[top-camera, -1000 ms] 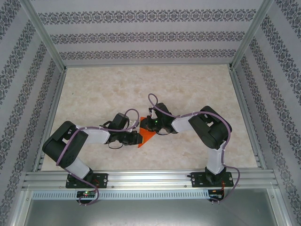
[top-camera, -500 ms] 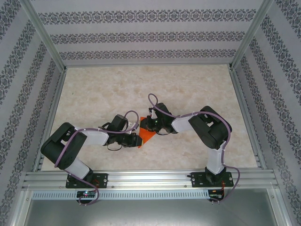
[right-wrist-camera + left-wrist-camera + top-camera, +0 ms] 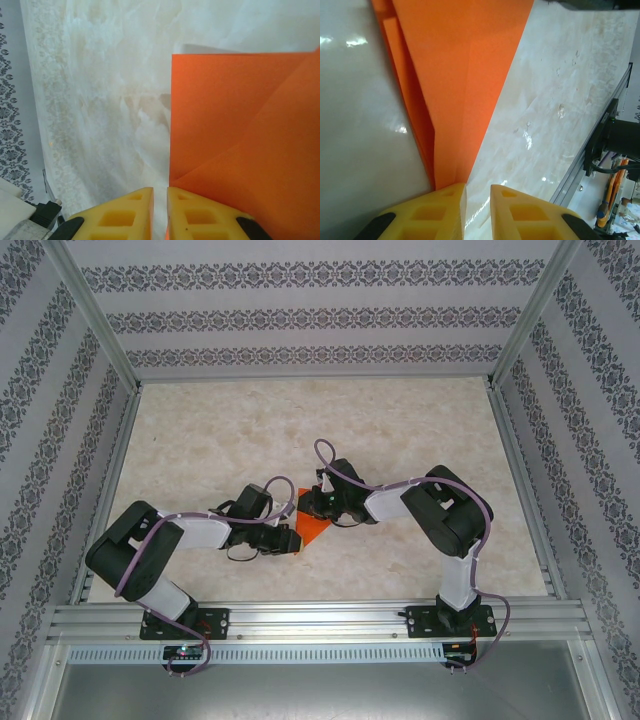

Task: Fold a paper plane with a square sheet of paper (pick it up from the middle)
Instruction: Fourth fold the wing at the center of the table.

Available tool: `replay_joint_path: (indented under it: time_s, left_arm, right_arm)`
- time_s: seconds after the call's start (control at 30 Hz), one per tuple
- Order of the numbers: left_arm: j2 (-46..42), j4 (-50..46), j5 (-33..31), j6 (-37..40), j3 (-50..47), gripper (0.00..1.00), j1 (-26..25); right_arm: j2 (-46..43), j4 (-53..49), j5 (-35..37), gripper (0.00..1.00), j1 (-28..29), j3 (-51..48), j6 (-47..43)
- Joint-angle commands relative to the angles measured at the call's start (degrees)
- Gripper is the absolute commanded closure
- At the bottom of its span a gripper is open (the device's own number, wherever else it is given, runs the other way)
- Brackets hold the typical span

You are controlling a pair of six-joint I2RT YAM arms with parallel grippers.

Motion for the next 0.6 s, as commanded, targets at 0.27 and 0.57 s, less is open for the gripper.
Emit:
replay_joint_path:
  time_s: [0.27, 0.57]
  left_arm:
    - [-15.17, -17.63, -0.59, -2.82, -1.77, 0.76, -0.65]
    - [-17.62, -12.80, -7.18, -7.59, 5.41, 0.75, 0.65]
  right_arm:
    - [3.94, -8.54, 6.54, 0.84, 0.82, -2.85, -1.83]
    - [3.84, -8.15, 6.30, 0.84, 0.84, -3.16, -1.71]
